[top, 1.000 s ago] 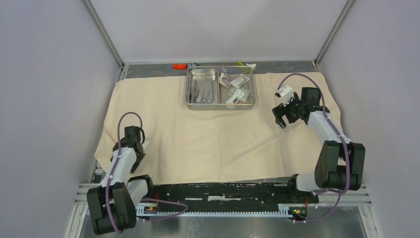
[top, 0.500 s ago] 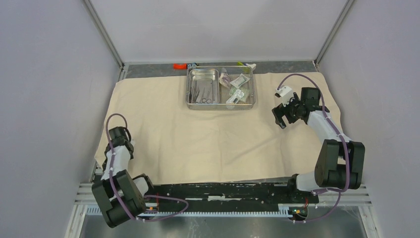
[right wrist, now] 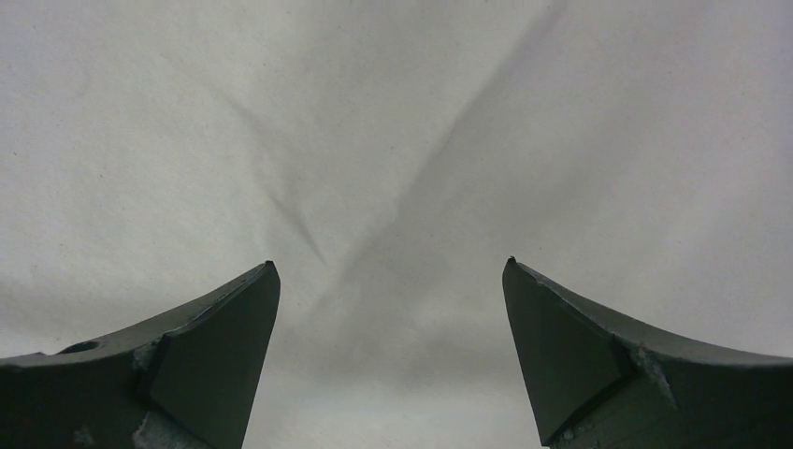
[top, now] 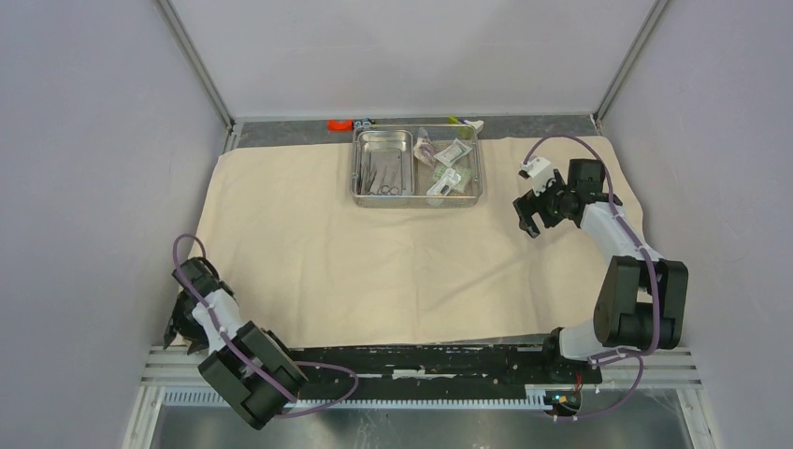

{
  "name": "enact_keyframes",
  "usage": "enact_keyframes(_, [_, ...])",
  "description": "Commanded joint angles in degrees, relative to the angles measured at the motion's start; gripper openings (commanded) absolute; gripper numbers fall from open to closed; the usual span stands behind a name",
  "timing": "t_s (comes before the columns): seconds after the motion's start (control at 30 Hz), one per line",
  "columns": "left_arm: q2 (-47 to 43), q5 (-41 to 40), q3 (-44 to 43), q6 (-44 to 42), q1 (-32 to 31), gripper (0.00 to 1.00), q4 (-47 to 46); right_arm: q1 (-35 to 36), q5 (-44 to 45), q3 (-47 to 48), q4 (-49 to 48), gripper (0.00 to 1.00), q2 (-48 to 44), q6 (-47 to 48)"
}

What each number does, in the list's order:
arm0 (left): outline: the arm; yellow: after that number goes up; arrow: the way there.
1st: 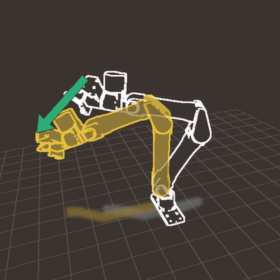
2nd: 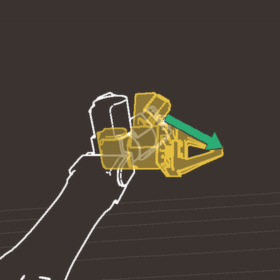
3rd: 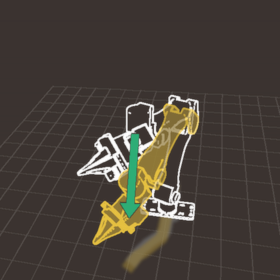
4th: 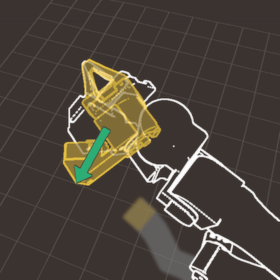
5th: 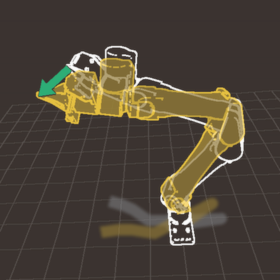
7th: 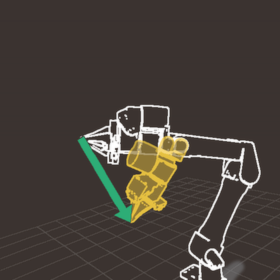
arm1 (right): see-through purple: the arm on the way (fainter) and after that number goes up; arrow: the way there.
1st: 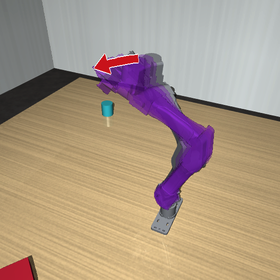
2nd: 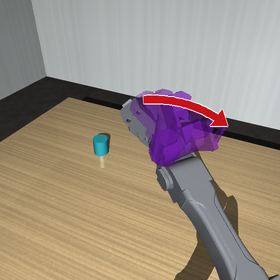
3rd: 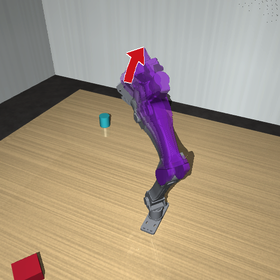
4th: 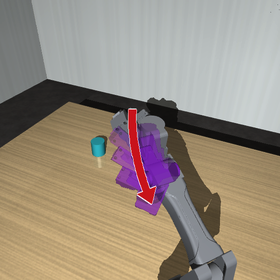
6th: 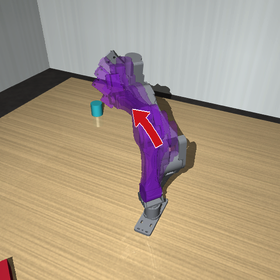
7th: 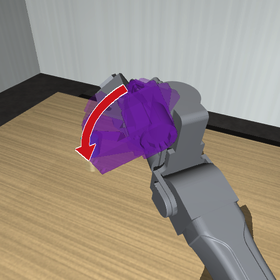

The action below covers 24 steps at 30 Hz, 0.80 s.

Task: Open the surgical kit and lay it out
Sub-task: Smooth out the surgical kit at the center of the board.

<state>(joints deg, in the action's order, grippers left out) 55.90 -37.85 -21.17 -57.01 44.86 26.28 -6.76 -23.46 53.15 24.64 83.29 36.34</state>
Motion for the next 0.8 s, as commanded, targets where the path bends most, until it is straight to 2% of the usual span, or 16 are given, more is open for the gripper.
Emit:
enact_keyframes(0.0, [-1.9,-1.1,-0.3,-4.4,3.5,0.62,-2.8,-0.1,-1.7,3.3,0.1,0.97,0.9,0.5])
enact_keyframes(0.07, [-1.8,-1.0,-1.8,-3.9,3.7,0.65,-2.5,-0.1,-1.7,3.4,0.3,0.97,0.9,0.6])
enact_keyframes(0.13, [-1.6,2.7,-6.2,-0.7,3.6,0.73,1.4,-0.2,-1.2,3.2,0.8,0.97,0.4,0.7])
enact_keyframes(0.33, [3.0,21.5,-26.3,14.1,0.7,0.9,18.4,-0.8,3.7,1.5,2.2,0.97,-3.5,1.4])
enact_keyframes(0.43, [5.4,26.4,-31.5,19.8,-5.6,0.99,20.6,-2.9,6.8,0.5,3.1,0.97,-5.7,2.4])
enact_keyframes(0.63, [11.6,30.5,-36.6,31.2,-22.0,1.0,17.6,-9.7,9.4,-0.1,10.2,0.97,-12.0,8.1])
enact_keyframes(0.77, [16.3,34.4,-39.6,35.0,-26.6,1.0,14.8,-12.2,14.9,-3.1,14.4,0.98,-17.2,14.2])
